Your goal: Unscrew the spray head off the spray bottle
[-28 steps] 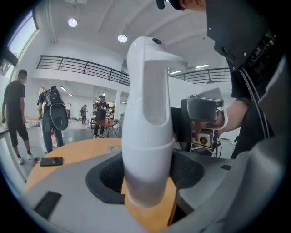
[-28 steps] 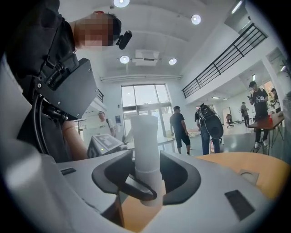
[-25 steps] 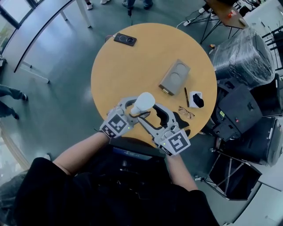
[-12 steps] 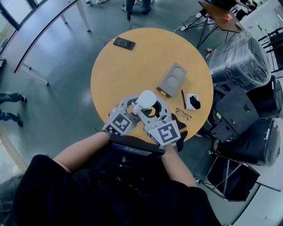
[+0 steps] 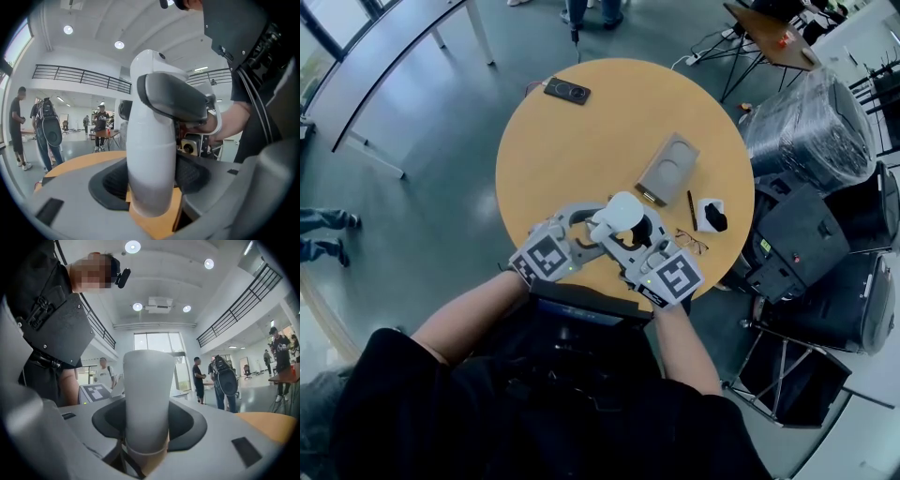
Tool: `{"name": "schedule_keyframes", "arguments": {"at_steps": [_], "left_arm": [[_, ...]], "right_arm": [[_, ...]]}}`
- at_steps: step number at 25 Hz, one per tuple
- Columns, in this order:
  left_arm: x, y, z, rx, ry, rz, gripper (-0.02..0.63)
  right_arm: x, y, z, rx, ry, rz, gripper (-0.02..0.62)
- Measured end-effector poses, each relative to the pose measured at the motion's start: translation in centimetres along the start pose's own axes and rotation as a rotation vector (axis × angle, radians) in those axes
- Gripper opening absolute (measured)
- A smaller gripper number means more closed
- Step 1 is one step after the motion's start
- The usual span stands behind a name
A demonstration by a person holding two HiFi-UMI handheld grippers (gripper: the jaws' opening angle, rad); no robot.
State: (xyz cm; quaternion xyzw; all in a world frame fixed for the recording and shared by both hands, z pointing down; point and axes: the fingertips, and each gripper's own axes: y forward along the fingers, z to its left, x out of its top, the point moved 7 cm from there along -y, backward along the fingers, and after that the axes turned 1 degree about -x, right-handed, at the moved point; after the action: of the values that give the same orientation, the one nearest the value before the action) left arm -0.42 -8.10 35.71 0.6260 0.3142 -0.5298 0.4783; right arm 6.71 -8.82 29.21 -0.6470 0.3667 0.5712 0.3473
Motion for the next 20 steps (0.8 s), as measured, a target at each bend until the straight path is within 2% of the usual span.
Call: {"name": "schedule_keyframes", "arguments": {"at_steps": [2, 8, 10, 12, 14, 15, 18, 20], "left_arm": [[0.3, -0.1, -0.2, -0.037, 0.004, -0.017, 0.302], [0.5, -1.1, -1.1, -0.338, -0.004, -0.045, 0.302], [0.6, -1.4, -1.2, -0.382, 0.005, -0.038, 0.302], [0.7, -1.4, -0.9, -0.355, 0.007, -0.03, 0.302], [0.9, -1.2, -0.5, -0.297, 0.003, -0.032, 0.304], [1.0, -1.1, -0.3, -0.267, 0.001, -0.038, 0.304], [1.3, -1.2, 0.6, -0.152, 0.004, -0.053, 0.305], [1.4, -1.1, 1.2, -0.063, 0.002, -0.061, 0.305]], "right_arm": [[0.4, -0.2, 0.1, 0.056, 0.003, -0.002, 0.227], [1.2, -0.4, 1.4, 0.366, 0.04, 0.041, 0.222], [1.3, -0.4, 1.6, 0.421, 0.045, 0.032, 0.224], [1.3, -0.4, 1.5, 0.386, 0.012, 0.044, 0.232], [1.2, -0.4, 1.0, 0.302, -0.026, 0.066, 0.25], [1.1, -0.3, 0.7, 0.261, -0.039, 0.079, 0.301], [1.1, 0.3, 0.3, 0.149, -0.073, 0.101, 0.357], [1.3, 0.7, 0.2, 0.053, -0.083, 0.081, 0.364]]}}
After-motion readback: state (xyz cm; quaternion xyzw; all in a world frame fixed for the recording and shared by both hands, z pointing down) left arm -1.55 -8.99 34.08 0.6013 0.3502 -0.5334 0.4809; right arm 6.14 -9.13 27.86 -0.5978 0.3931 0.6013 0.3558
